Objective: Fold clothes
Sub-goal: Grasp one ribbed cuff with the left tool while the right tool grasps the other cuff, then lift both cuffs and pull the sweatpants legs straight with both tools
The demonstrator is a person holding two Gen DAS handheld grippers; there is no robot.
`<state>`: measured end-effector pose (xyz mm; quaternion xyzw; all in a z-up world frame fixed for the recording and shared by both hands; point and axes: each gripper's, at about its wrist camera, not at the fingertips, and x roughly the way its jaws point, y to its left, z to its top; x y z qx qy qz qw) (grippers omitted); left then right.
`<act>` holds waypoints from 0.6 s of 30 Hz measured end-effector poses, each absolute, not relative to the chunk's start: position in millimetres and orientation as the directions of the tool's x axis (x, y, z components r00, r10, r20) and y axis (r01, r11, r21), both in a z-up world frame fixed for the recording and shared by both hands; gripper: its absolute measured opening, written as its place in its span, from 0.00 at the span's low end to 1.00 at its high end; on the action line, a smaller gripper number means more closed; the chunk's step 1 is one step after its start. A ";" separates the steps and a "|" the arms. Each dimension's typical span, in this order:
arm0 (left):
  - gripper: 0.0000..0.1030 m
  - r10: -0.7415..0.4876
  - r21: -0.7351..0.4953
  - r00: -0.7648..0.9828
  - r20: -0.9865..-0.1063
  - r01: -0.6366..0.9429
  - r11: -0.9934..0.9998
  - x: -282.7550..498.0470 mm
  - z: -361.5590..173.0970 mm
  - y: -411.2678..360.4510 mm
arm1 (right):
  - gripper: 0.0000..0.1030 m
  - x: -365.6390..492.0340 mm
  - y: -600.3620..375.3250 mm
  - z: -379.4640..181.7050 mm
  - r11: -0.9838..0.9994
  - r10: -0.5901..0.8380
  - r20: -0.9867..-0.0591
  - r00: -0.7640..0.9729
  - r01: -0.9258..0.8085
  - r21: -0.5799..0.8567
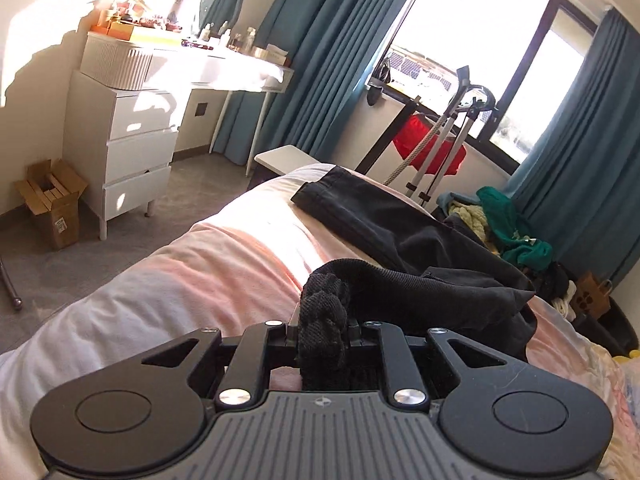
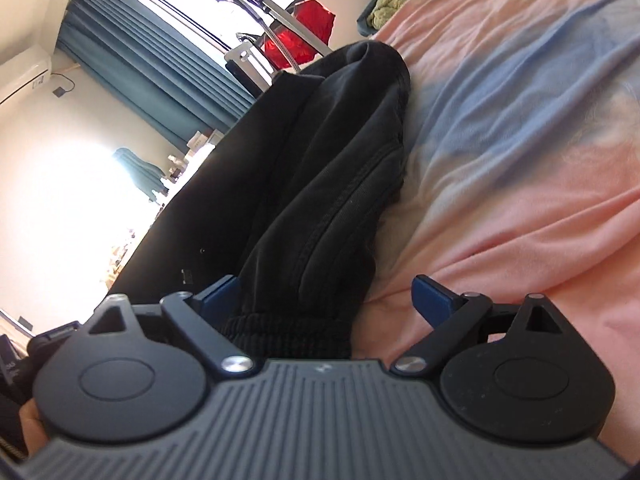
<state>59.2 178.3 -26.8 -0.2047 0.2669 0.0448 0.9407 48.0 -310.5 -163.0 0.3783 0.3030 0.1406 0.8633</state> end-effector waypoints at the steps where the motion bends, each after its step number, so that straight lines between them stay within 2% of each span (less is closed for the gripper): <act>1: 0.17 -0.018 -0.336 0.849 -0.528 -0.189 0.923 62.2 -31.7 178.4 | 0.77 51.6 -308.2 -168.6 0.662 0.491 -0.427 0.759 -0.007 0.750; 4: 0.18 -0.026 -0.340 0.841 -0.541 -0.189 0.921 72.1 -42.0 177.5 | 0.70 62.4 -301.5 -185.5 0.623 0.548 -0.452 0.704 0.017 0.782; 10: 0.19 -0.053 -0.361 0.832 -0.552 -0.181 0.915 86.5 -51.6 179.6 | 0.66 80.1 -278.6 -195.2 0.662 0.563 -0.463 0.684 -0.038 0.749; 11: 0.19 -0.056 -0.361 0.831 -0.553 -0.179 0.915 88.1 -52.5 180.0 | 0.61 80.3 -278.5 -194.6 0.661 0.561 -0.461 0.688 -0.037 0.750; 13: 0.21 -0.057 -0.352 0.827 -0.559 -0.175 0.919 90.5 -54.8 180.5 | 0.37 79.0 -279.6 -191.0 0.669 0.543 -0.464 0.700 -0.026 0.743; 15: 0.27 -0.060 -0.342 0.820 -0.569 -0.170 0.924 93.2 -57.4 180.6 | 0.28 76.3 -280.8 -182.5 0.673 0.542 -0.452 0.708 -0.044 0.738; 18: 0.32 -0.055 -0.331 0.828 -0.558 -0.162 0.930 91.6 -58.7 179.2 | 0.19 64.3 -281.5 -156.8 0.681 0.524 -0.385 0.760 -0.102 0.725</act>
